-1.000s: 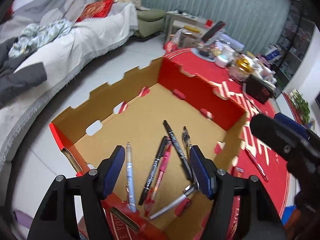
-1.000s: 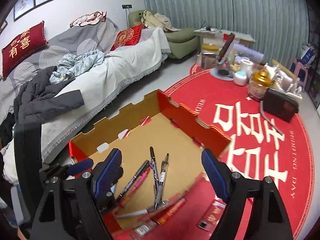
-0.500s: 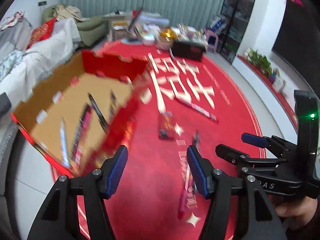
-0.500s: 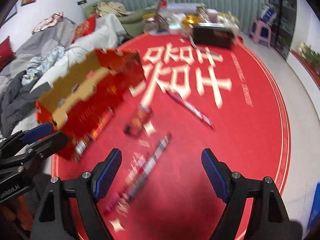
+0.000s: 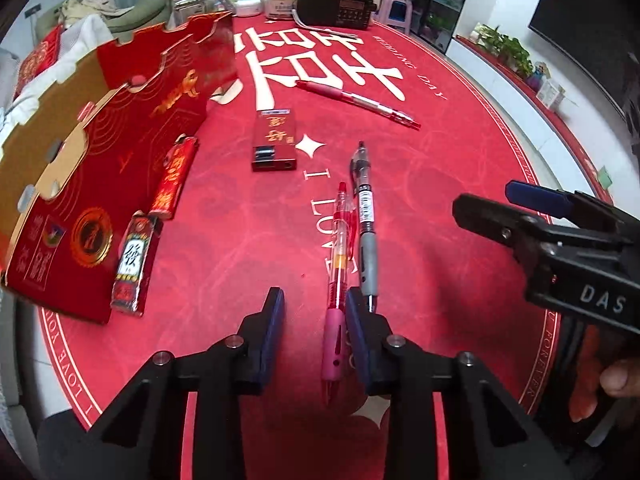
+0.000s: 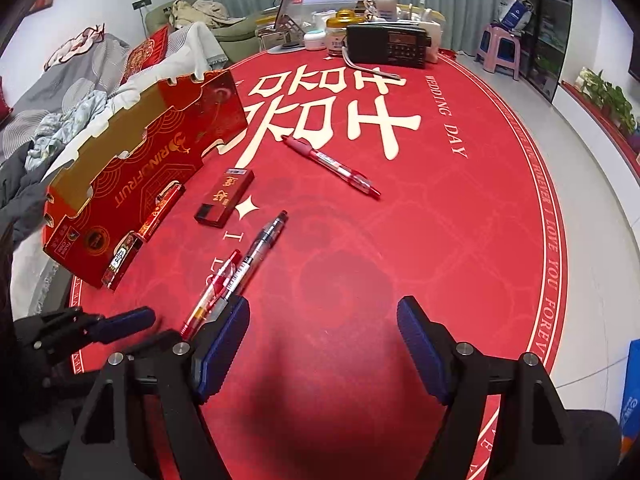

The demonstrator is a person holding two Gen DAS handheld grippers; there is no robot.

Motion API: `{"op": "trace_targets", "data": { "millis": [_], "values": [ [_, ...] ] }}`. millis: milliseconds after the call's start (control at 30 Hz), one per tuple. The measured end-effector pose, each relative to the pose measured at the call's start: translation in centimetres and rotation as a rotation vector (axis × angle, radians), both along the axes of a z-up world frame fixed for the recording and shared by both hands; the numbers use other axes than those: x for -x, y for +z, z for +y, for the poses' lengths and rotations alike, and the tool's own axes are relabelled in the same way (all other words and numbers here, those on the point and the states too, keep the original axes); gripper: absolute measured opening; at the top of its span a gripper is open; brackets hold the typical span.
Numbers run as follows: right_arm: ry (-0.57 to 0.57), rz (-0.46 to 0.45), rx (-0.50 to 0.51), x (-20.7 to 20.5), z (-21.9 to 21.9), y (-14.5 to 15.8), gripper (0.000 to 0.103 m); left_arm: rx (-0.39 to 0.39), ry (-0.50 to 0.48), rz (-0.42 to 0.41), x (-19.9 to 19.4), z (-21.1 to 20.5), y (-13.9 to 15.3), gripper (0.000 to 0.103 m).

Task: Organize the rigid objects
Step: 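Bring both open tools back over the pens on the rug, then grasp the red gel pen with the left tool while the right grasps the red labelled pen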

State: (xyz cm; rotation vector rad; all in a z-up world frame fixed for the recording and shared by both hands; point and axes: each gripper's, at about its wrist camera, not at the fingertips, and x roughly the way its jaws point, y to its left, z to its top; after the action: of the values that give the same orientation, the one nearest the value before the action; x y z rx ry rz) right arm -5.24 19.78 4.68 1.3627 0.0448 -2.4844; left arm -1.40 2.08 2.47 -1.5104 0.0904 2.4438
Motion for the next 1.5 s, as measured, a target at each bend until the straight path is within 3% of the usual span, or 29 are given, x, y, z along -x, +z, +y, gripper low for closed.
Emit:
{"op": "trace_targets", "data": {
  "millis": [233, 400, 467, 533, 667, 767, 1033, 1200, 1233, 1267, 1500],
  "values": [
    [-0.022, -0.008, 0.030, 0.1, 1.0, -0.4, 0.078, 0.079, -0.043, 0.001, 1.1, 2.0, -0.8, 0.034],
    [-0.023, -0.008, 0.039, 0.1, 1.2, -0.3, 0.078, 0.084, 0.003, 0.040, 2.4, 1.9, -1.1, 0.033],
    [-0.023, -0.007, 0.037, 0.0, 1.2, -0.3, 0.078, 0.098, 0.053, 0.047, 2.4, 1.6, -1.1, 0.027],
    [-0.024, -0.002, 0.032, 0.1, 1.2, -0.2, 0.078, 0.090, 0.110, 0.042, 2.3, 0.8, -1.1, 0.013],
    [-0.004, 0.013, 0.016, 0.9, 0.6, -0.1, 0.078, 0.036, 0.138, 0.031, 2.1, -0.2, -1.1, 0.012],
    [0.021, 0.047, -0.022, 3.2, -0.1, 0.1, 0.078, 0.036, 0.145, 0.034, 2.1, -0.3, -1.1, 0.012],
    [0.173, 0.021, -0.145, 11.8, -2.7, -0.7, 0.077, 0.025, 0.136, 0.043, 1.8, -0.4, -1.1, 0.012],
    [0.352, -0.015, -0.209, 14.5, -6.4, -1.6, 0.062, 0.006, 0.140, 0.039, 1.9, -0.7, -1.1, 0.012],
    [0.379, -0.036, -0.220, 14.7, -6.9, -2.1, 0.043, 0.003, 0.141, 0.037, 1.9, -0.7, -1.1, 0.012],
    [0.403, -0.069, -0.247, 15.1, -7.6, -3.0, 0.033, 0.001, 0.142, 0.036, 1.9, -0.7, -1.1, 0.012],
    [0.328, -0.096, -0.205, 14.8, -6.9, -3.4, 0.024, -0.016, 0.150, 0.030, 1.9, -0.9, -1.0, 0.012]
  ]
}}
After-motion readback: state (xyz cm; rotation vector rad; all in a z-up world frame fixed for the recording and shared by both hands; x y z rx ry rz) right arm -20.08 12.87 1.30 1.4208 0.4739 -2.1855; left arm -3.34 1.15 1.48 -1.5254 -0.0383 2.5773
